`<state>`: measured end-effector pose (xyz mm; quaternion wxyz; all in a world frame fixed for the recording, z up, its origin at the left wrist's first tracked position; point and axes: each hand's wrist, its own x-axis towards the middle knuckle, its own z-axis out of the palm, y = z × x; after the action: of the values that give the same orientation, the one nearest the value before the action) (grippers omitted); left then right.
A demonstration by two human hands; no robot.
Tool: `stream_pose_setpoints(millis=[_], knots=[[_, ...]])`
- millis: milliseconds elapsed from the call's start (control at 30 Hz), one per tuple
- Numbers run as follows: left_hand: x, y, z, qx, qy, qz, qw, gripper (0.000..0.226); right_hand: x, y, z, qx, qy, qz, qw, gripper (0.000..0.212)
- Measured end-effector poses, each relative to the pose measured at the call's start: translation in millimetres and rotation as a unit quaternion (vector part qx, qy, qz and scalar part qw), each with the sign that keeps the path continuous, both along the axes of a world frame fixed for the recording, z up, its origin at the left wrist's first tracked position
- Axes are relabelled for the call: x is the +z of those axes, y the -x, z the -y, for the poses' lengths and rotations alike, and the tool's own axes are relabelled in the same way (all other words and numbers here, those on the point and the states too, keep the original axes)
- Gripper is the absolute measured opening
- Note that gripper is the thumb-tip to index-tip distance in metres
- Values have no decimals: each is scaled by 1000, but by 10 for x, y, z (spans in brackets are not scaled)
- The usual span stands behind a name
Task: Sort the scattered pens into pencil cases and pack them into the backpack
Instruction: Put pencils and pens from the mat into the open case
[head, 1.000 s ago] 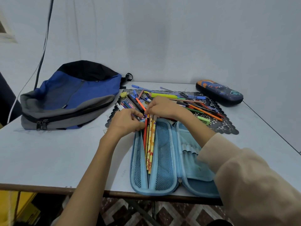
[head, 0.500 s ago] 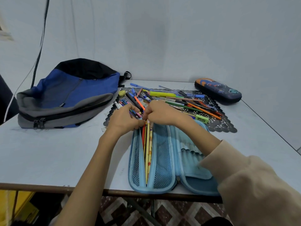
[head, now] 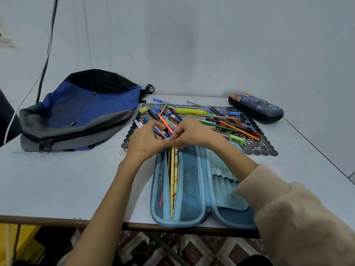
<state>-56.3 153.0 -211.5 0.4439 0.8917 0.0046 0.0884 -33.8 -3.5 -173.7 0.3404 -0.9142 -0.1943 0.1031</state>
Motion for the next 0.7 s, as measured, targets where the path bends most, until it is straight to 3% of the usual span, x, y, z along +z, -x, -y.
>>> stream_pose_setpoints(millis=[233,400,700], knots=[[-13,25,3,-5,36,-8,999,44,-102,0,13,-56,-29,33,997,18],[9,17,-20,-29,48,-29,998,41,-139,-47,142,-54,-151,-92,983,13],[22,-2,-12,-43,20,-46,998,52,-235,-44,63,-31,-18,50,998,11]])
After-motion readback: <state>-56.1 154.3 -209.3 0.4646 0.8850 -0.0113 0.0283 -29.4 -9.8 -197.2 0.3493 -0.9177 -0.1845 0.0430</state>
